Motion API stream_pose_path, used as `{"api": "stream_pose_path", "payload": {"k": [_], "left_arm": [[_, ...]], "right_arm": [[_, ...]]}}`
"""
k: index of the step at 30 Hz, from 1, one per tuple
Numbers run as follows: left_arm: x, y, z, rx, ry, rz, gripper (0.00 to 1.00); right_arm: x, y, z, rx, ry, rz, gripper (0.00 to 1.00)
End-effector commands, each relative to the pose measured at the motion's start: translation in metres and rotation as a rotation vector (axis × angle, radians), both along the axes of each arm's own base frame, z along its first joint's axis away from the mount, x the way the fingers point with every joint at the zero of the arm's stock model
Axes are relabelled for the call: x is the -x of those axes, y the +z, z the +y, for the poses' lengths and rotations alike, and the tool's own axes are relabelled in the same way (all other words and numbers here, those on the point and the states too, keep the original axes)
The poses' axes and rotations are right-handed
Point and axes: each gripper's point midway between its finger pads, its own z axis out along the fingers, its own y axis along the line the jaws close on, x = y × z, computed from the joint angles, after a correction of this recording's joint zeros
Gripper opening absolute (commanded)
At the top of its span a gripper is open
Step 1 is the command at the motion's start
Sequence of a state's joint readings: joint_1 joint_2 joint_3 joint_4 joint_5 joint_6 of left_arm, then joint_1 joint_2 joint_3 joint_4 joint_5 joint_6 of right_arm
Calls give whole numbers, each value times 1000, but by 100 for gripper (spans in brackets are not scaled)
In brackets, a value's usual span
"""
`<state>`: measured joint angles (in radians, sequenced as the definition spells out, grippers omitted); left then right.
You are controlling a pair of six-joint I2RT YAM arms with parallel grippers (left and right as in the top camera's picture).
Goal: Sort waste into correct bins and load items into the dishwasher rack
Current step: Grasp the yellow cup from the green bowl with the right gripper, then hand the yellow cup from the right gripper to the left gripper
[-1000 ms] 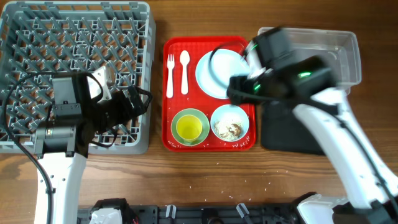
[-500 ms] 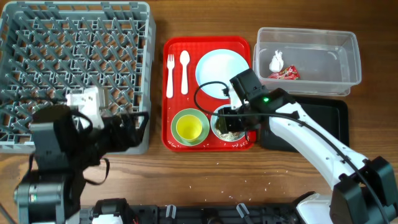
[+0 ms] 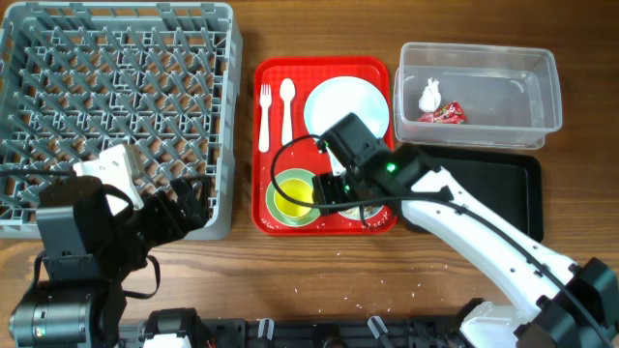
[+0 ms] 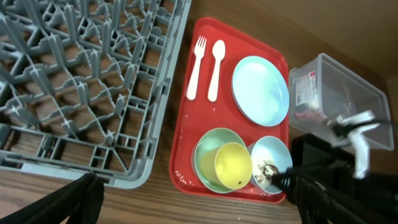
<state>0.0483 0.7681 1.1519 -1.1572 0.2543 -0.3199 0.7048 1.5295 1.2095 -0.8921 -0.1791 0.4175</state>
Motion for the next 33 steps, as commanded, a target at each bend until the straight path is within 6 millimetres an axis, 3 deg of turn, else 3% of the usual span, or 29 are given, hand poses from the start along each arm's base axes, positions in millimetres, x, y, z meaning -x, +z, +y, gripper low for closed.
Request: {"api": "stream_pose_path", "payload": {"k": [1,3,5,8,10,14,20,23,25,28,29,30,31,33], "left_arm": [[1,3,8,-31,36,-7,100],[1,3,10,-36,41,-6,100],[1,3,10,-36,41,-5,100],[1,2,10,-36,41,0,100],[4,0,9,-35,41,14,100],[5,-1,9,-35,41,19,100],[6,-3,9,-32,38,28,100],[7,-3,5,-17,22,30,100],[3,8,-19,82,-82,-12,100],[-9,21,-51,216,-254,-43,99],[-15,27,-73,333,-370,-28,95],[-14,42,-102,524,-586,-28,88],[-9,61,-116,688,-748,-49,87],[-9,77,-121,866,-892,-71,92]], "right_arm": [[-17,5,6,28,-22,-30,58],[-22,-5,11,26,-58,-11,54],[-21,-22,30,-11,-34,39,47],[-19,-52,31,42,-74,113,42],[-9,-66,34,60,-62,167,26],[-11,-61,36,48,-75,157,5],[-7,-57,36,22,-72,177,4],[-15,-2,34,-175,-60,152,4],[-25,63,15,-345,-43,37,4],[-23,126,-12,-507,9,-96,4],[-19,144,-22,-547,23,-142,4],[-15,156,-29,-577,43,-172,4],[-10,166,-28,-613,96,-199,4],[-6,174,-23,-653,148,-216,4]]}}
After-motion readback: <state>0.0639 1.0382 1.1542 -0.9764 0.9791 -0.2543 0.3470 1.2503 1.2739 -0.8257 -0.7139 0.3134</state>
